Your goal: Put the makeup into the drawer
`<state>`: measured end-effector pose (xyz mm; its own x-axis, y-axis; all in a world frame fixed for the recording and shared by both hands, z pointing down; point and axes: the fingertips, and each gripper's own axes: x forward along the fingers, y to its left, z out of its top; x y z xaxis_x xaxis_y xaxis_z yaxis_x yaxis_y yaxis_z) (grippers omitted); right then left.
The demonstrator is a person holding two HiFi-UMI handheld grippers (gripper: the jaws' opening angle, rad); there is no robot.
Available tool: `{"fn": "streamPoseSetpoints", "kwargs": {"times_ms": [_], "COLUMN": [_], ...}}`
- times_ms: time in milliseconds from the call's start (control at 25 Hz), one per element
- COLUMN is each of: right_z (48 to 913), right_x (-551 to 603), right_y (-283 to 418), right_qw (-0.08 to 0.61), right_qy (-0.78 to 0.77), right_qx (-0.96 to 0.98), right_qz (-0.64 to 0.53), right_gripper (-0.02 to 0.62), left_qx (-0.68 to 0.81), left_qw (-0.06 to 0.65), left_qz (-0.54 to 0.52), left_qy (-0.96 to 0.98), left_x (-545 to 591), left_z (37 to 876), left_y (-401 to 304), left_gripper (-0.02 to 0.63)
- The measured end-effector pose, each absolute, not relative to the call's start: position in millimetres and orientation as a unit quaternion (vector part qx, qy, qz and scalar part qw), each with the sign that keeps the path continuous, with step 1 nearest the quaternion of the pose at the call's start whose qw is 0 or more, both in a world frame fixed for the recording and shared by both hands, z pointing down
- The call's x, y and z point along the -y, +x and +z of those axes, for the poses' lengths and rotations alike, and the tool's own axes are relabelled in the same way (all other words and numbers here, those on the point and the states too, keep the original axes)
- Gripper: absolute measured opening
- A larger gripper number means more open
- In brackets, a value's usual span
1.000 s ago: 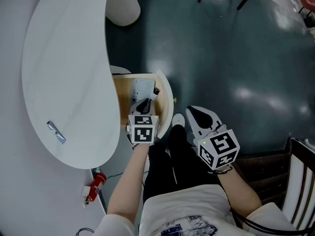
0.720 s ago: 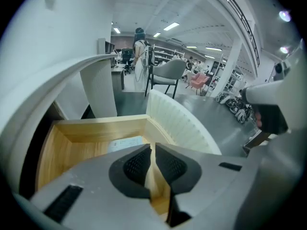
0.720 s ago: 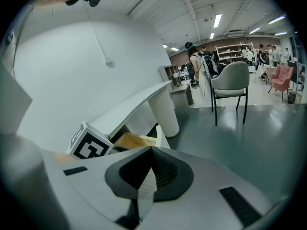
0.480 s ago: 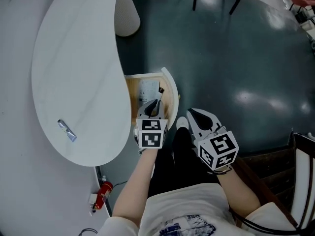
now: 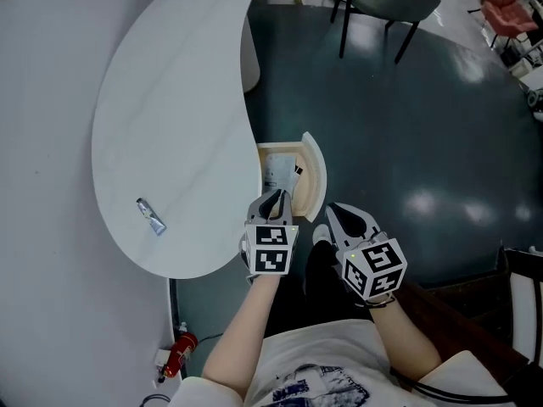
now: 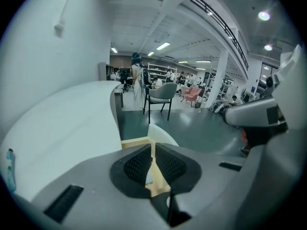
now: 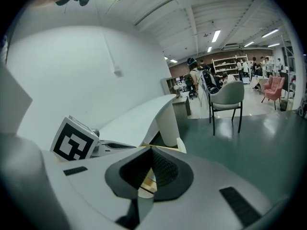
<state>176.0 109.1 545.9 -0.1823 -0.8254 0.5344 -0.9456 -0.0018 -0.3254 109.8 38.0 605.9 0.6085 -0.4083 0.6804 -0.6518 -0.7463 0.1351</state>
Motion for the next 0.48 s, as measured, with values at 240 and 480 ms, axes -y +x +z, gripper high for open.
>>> {"fn": "streamPoseSetpoints", "kwargs": {"times_ms": [240,480], "right_z": [492,443], "right_x": [-100,-91], "right_y": [130,80], "right_qw": [0.091,0.073], "right_qy": [0.625,0.617], "right_qx": [0.722,0.741], "right_qz": [0.283,0.253], "right_gripper": [0.020,0.020], "left_qx": [0.337,0.376], "left_qw": [0.169,0.143], "left_qz": [0.285,0.253], "left_qy": [0.881,0.880], "left_x": [-26,-20], "left_z": [541,480], "left_y": [56,-8], "left_gripper": [0.066,0.066]}}
